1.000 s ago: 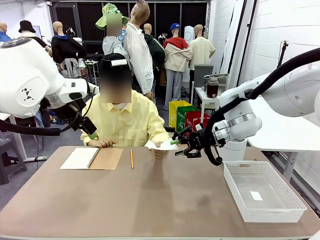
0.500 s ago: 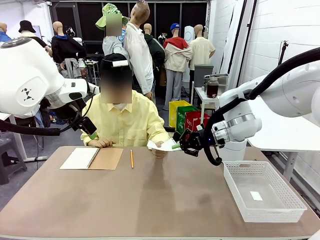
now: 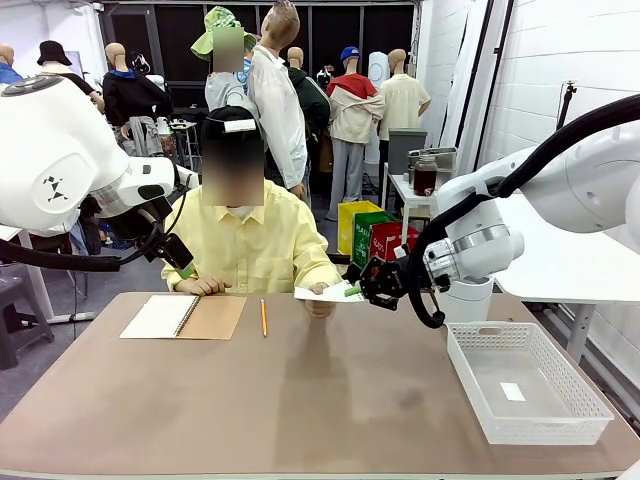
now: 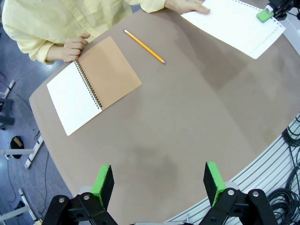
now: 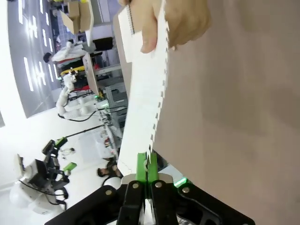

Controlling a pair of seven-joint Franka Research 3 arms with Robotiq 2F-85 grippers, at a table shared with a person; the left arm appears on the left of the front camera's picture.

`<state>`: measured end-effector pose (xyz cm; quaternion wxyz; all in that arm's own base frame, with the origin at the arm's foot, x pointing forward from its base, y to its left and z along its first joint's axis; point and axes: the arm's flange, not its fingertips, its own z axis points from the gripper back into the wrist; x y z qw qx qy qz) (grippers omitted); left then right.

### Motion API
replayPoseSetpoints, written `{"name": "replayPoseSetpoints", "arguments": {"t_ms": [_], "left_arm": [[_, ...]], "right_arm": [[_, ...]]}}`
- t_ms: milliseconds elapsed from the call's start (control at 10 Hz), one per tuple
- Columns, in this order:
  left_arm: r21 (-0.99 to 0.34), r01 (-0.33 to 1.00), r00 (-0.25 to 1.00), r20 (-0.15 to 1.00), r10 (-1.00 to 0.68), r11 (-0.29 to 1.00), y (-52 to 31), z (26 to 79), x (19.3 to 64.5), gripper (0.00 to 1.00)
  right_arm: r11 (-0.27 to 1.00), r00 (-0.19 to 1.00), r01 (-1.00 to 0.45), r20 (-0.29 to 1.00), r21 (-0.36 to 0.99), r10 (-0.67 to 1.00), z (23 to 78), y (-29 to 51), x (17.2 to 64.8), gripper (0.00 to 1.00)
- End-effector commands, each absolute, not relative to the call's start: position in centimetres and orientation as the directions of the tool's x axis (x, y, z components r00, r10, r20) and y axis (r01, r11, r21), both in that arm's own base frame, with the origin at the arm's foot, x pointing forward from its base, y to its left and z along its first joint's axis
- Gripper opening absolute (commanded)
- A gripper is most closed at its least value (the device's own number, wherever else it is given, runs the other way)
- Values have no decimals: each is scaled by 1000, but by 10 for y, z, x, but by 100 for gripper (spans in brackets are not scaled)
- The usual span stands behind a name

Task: Sort the paper based on its condition.
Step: If a person hands you a paper, place it in the Organizing basket , and if it's crumpled, put it in the Trash can.

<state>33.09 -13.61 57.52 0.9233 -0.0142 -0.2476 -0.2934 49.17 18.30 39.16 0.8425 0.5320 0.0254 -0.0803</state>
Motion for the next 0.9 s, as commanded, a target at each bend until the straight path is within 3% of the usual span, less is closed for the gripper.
{"name": "replayPoseSetpoints", "arguments": {"t_ms": [0, 300, 800], "left_arm": [[118, 548, 702, 473, -532, 828, -135, 574, 331, 100], [118, 548, 702, 473, -532, 828, -135, 574, 331, 100], [118, 548, 702, 473, -532, 828, -135, 574, 331, 100]], "right_arm": [[519, 997, 12, 28, 854, -69, 420, 167, 485, 0], [575, 991, -94, 129, 813, -19, 452, 132, 471, 0], [750, 957, -238, 282, 617, 71, 479, 61, 427, 0]]}}
